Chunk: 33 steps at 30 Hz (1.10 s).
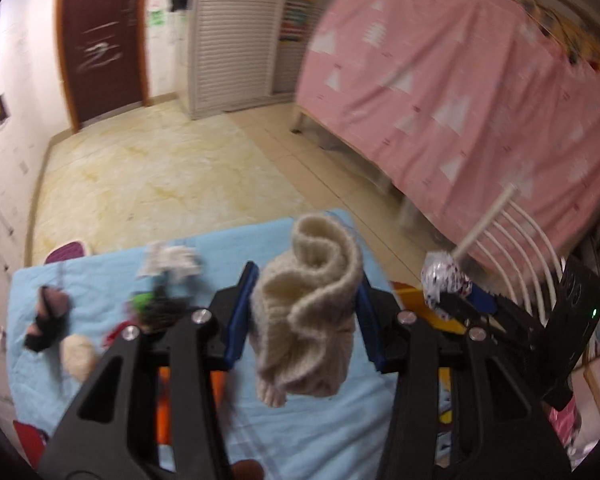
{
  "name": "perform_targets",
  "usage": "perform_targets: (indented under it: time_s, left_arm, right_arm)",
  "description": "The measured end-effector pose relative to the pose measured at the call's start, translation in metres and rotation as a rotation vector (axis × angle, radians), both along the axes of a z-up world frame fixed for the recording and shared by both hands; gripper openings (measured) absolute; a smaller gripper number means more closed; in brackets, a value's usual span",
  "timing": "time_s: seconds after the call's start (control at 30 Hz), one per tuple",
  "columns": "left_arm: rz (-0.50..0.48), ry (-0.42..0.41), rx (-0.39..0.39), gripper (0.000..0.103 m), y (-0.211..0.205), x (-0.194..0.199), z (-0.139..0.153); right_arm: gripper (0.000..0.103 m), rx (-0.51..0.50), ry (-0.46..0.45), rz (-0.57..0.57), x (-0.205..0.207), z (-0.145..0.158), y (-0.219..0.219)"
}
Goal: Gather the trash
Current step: 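Carry both items to the yellow bin and open both tools over it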
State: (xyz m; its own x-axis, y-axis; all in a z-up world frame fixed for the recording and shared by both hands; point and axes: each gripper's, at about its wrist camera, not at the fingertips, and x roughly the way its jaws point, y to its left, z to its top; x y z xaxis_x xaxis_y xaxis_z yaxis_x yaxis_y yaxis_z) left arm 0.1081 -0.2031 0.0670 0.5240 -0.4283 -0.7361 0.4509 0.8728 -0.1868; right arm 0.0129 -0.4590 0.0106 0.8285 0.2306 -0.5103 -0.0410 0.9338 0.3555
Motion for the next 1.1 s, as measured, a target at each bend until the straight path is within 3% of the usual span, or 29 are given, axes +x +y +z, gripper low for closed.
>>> perform_targets:
  time_s: [0.3, 0.57, 0.63, 0.73, 0.93, 1.03, 1.1]
  left_arm:
    - [-0.246, 0.05, 0.037, 0.045, -0.122, -0.033, -0.024]
    - [-0.42, 0.107, -0.027, 0.045, -0.194, -0.052, -0.05]
    - [-0.431, 0.142, -0.031, 0.049, -0.201, -0.051, -0.057]
    - [-0.431, 0.149, -0.046, 0.063, -0.208, -0.051, -0.058]
    - [-0.387, 0.143, -0.051, 0.063, -0.197, -0.044, -0.052]
    - [-0.346, 0.145, -0.062, 0.07, -0.183, -0.036, -0.048]
    - [-0.328, 0.145, -0.071, 0.07, -0.173, -0.032, -0.045]
  right_arm:
    - [0.037, 0.032, -0.053, -0.247, -0.056, -0.001, -0.09]
    - [0.037, 0.044, -0.048, -0.349, -0.08, -0.016, -0.13]
    - [0.037, 0.039, -0.048, -0.366, -0.084, -0.019, -0.133]
    - [0.037, 0.036, -0.046, -0.395, -0.087, -0.021, -0.141]
    - [0.039, 0.038, -0.004, -0.365, -0.078, -0.032, -0.14]
    - [0.045, 0.021, 0.038, -0.322, -0.067, -0.04, -0.127]
    - [0.055, 0.004, 0.065, -0.298, -0.059, -0.044, -0.12]
